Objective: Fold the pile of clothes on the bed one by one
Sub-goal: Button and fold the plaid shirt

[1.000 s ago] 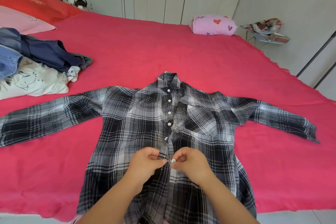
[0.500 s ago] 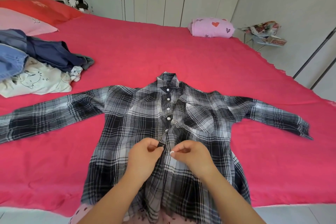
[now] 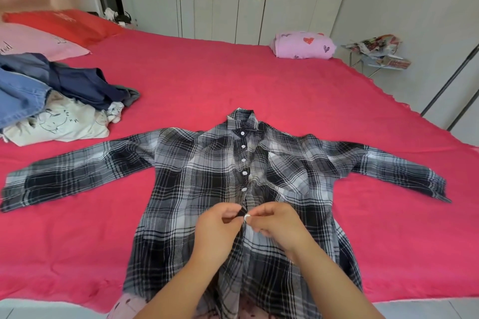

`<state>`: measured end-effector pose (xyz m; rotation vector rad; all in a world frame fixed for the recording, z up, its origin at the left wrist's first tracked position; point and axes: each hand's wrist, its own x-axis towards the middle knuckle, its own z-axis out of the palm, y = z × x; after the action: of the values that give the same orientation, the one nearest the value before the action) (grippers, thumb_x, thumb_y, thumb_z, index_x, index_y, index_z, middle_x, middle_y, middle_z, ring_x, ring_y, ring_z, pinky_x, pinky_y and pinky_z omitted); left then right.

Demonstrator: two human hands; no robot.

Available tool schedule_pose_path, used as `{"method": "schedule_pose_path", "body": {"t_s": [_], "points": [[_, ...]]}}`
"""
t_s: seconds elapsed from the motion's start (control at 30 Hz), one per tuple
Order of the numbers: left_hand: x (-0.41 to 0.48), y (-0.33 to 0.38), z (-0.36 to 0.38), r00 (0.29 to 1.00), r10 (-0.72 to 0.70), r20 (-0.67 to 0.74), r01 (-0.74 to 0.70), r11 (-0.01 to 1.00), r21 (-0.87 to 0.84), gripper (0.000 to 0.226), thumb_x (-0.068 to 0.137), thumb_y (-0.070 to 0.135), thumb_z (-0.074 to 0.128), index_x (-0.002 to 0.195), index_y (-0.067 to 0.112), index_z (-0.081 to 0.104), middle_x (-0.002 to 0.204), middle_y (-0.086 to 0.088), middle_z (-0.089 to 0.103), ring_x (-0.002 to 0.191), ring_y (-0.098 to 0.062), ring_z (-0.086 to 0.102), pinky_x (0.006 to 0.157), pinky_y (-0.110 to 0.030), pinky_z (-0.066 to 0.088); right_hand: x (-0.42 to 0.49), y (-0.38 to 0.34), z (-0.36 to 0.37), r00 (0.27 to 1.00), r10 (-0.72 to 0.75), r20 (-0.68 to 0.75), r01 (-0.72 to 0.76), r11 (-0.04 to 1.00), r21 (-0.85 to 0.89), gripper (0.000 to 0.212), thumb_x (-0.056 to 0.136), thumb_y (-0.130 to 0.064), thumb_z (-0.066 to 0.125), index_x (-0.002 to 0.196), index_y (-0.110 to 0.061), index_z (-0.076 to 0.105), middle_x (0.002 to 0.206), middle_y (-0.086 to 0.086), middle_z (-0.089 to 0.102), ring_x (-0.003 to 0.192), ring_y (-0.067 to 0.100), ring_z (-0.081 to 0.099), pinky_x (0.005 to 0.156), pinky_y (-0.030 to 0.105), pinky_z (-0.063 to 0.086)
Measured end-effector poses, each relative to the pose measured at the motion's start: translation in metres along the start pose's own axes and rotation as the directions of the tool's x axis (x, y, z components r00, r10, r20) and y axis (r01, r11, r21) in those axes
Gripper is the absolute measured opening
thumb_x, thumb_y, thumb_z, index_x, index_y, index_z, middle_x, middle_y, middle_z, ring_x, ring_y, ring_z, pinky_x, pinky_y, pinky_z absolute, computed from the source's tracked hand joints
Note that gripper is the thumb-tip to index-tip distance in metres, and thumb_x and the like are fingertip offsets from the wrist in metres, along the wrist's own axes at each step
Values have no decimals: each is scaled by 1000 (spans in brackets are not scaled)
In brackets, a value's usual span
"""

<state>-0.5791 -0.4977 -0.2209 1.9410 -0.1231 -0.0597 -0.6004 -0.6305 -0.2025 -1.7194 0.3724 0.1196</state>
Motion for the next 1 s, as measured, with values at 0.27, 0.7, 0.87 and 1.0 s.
{"method": "schedule_pose_path", "body": {"t_s": [0.27, 0.7, 0.87, 1.0], "points": [[-5, 6, -6, 997, -69, 34, 73, 989, -130, 27, 81, 9, 68, 83, 35, 63, 86, 12, 68, 83, 4, 61, 75, -11, 46, 6, 2, -1, 995, 103, 12, -103, 993, 62, 8, 74, -4, 72, 77, -9, 66, 57, 1, 59, 54, 6, 53, 55, 19, 42], [-8, 1, -7, 995, -51, 89, 67, 979, -192, 24, 89, 6, 58, 88, 30, 64, 90, 6, 69, 76, -3, 66, 64, -17, 53, 7, 2, 0, 988, 152, 13, -153, 981, 120, 20, 65, 12, 61, 69, -7, 66, 72, 11, 61, 73, 19, 55, 68, 27, 46], [-2, 4, -7, 990, -101, 95, 120, 968, -222, 20, 86, 1, 59, 90, 20, 64, 85, 0, 69, 66, -7, 68, 65, -20, 56, 7, 1, 2, 992, 128, 9, -128, 983, 130, 17, 70, 10, 67, 70, -7, 65, 65, 5, 65, 66, 13, 60, 65, 21, 52], [4, 6, -6, 987, -147, 71, 159, 964, -214, 20, 79, 0, 65, 85, 19, 64, 77, 3, 70, 73, -12, 67, 80, -31, 55, 7, 1, 4, 995, 100, -16, -97, 986, 135, 22, 71, 13, 66, 66, -8, 64, 58, 0, 66, 70, 21, 59, 66, 26, 49]]}}
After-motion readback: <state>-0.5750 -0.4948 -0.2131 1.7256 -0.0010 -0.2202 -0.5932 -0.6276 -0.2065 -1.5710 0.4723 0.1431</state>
